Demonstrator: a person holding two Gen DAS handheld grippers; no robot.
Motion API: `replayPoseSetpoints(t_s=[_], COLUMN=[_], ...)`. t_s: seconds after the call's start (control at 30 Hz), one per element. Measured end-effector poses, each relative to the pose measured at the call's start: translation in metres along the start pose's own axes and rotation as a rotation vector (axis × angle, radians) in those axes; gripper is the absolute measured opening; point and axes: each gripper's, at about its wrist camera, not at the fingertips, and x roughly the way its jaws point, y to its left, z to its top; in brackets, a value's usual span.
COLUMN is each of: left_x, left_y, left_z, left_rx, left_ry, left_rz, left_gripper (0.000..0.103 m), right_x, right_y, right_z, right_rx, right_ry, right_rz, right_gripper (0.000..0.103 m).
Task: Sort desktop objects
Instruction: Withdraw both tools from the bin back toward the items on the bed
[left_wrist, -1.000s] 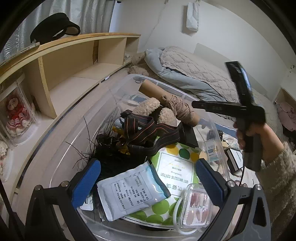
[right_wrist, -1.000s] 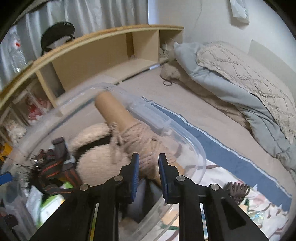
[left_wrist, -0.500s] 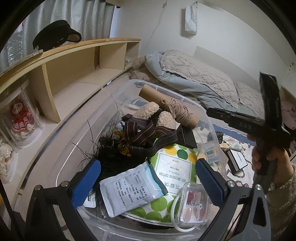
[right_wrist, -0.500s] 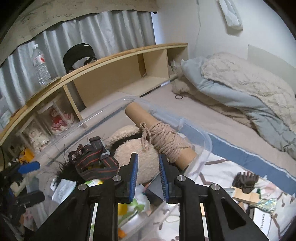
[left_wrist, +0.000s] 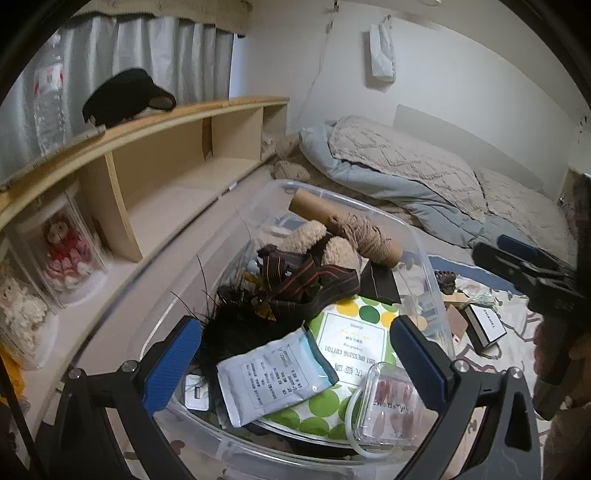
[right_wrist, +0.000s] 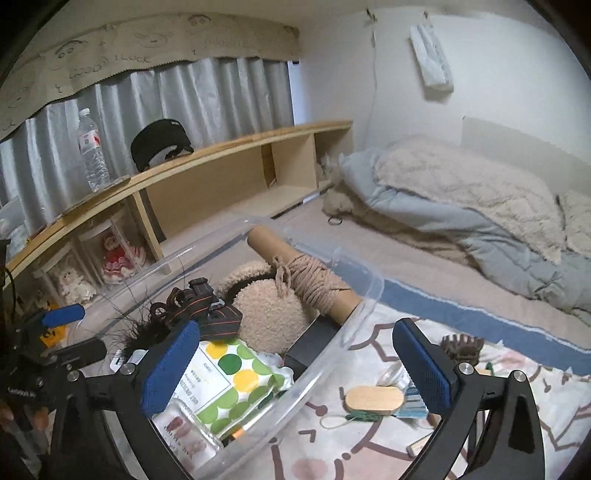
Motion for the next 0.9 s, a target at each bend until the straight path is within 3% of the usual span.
replayPoseSetpoints(t_s=[0.6, 0.9], left_x=[-0.036, -0.039], left_y=[-0.028, -0.049], left_z=[-0.001, 0.0], left_rx=[0.033, 0.032], left_ry=[-0.093, -0.107], left_rz=[0.009, -0.04], left_gripper=[0.103, 0.103], right_x=[-0.065, -0.087], right_y=[0.001, -0.012], right_z=[-0.021, -0.032], right_rx=[-0.007, 0.018], right_ry=[-0.082, -0.117], right_rz=[-0.013, -0.064], right_gripper=[0.103, 0.103])
